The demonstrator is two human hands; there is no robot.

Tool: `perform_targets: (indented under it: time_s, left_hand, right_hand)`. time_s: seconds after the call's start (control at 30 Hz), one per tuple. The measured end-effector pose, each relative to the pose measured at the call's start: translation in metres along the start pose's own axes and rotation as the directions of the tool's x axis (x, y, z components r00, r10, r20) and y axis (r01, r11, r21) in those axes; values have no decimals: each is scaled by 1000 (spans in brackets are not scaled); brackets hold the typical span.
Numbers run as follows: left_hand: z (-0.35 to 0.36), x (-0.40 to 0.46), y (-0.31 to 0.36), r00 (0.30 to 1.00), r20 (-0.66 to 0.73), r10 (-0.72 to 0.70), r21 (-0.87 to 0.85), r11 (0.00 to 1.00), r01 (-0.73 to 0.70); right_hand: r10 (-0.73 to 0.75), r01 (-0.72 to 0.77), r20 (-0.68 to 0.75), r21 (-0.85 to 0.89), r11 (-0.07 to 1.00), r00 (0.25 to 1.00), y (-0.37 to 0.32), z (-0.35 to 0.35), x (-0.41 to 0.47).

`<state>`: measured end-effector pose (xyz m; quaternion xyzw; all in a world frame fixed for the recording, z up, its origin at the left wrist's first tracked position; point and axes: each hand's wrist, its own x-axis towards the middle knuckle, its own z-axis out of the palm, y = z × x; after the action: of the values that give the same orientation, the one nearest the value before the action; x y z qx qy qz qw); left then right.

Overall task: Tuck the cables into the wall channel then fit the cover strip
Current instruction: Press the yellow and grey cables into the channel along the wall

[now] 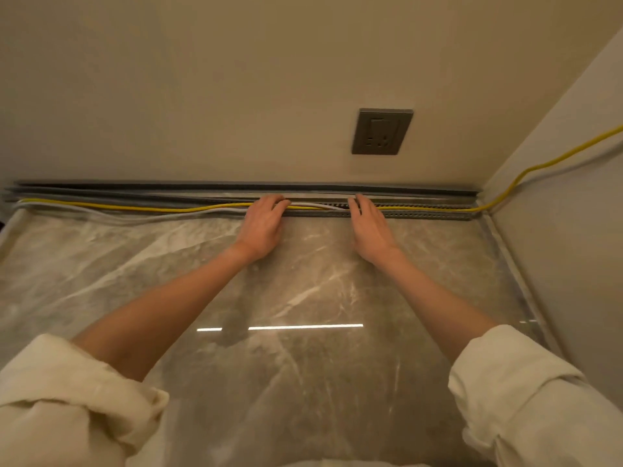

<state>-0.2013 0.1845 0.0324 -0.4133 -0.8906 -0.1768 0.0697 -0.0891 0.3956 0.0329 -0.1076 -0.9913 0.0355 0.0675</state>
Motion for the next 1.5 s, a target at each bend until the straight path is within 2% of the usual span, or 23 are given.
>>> perform_targets:
  time_s: [0.33, 0.57, 0.7, 1.13, 1.3, 1.5]
  left_hand:
    - [-44, -36, -100, 990, 44, -136, 60, 989, 133]
    - [-58, -38, -142, 987, 66, -144, 76, 987, 139]
    - [-66, -43, -165, 986, 68, -152, 78, 986, 147]
    - [-70, -50, -194, 990, 142, -24, 164, 986, 1]
    - [-73, -49, -196, 991, 135, 15, 189, 981, -40]
    - [-85, -37, -198, 987, 156, 40, 165, 984, -66]
  right_hand:
    - [-185, 185, 17, 37, 982, 983, -104, 13, 27]
    - [-142, 144, -32, 75, 987, 989, -140, 18, 53]
    - [-175, 179, -65, 70, 981, 982, -163, 21, 67]
    - [-258, 256, 16, 76, 964, 966, -188, 26, 93]
    - [-209, 207, 30, 57, 977, 977, -197, 26, 99]
    - [-144, 138, 28, 160, 977, 989, -196, 15, 109]
